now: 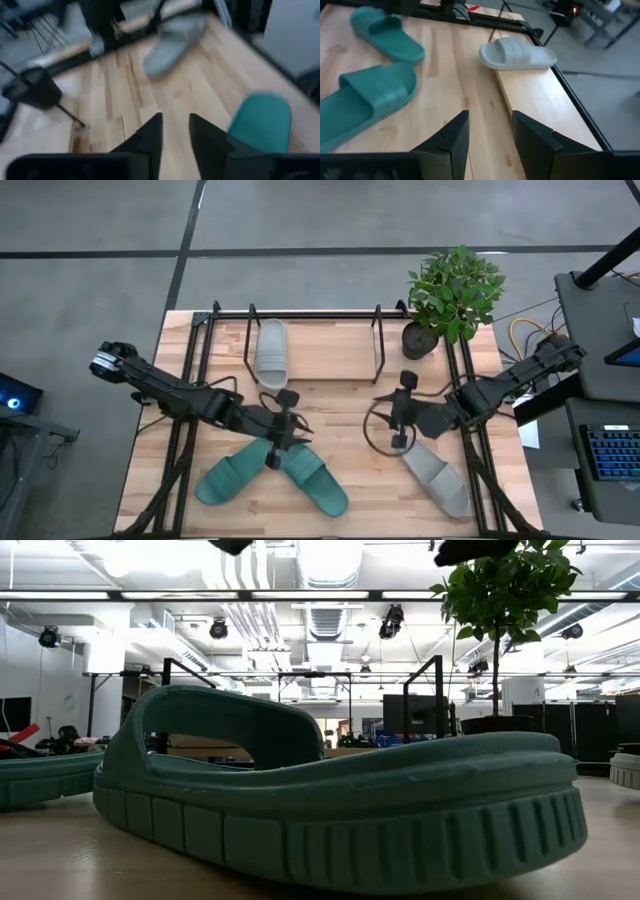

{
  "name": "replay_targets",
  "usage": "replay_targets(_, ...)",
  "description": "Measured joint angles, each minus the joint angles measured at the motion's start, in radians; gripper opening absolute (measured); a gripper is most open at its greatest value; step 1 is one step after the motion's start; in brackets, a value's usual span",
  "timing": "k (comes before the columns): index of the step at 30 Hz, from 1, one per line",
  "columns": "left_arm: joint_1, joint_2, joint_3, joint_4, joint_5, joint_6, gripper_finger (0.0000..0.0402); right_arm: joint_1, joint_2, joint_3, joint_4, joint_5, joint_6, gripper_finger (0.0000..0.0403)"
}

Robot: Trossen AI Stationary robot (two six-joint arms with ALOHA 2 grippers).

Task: Pick and place slides into the shelf
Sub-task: Put the gray slide on the shelf

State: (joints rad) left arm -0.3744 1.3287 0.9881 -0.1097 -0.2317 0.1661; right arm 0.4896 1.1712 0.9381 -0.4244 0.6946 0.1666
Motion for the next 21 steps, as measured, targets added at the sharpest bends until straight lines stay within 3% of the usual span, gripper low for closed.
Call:
replay_targets(7,-0.001,-0.12,-0.157,0.215,0.013,-0.002,0.0006,0.101,0.013,-0.031,0.021,0.023,0.0,0.0139)
replay_targets(15,-0.001,-0.187,-0.362,0.485,0.013,-0.004,0.0008,0.338,0.045,-0.015,0.159,0.239,-0.252,0.0139)
replay_targets(21,-0.001,-0.208,-0.44,0.577,0.014,-0.108,0.0008,0.488,0.044,0.016,0.135,0.251,-0.213,0.0139)
